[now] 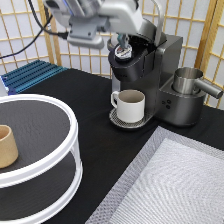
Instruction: Make coffee
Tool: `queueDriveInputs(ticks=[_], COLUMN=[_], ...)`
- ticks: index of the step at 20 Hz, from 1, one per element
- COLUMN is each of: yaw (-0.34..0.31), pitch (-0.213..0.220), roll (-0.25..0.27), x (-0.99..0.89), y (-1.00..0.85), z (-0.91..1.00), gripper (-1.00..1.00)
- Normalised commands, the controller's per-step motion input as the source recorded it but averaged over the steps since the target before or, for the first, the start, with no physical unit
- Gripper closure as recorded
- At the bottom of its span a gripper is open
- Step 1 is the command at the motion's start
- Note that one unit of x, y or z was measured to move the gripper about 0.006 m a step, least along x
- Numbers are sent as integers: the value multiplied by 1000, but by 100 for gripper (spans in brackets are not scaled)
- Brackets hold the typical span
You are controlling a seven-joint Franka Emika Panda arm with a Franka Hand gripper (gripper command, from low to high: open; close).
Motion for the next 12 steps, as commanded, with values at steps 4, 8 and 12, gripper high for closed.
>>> queueDriveInputs(ticks=[4,8,12], yaw=[-44,-42,-73], pitch=[30,78,118], roll=[-75,-96,-149], x=[234,198,201], y=[856,811,599], z=[1000,879,539], gripper=[-100,-100,-100])
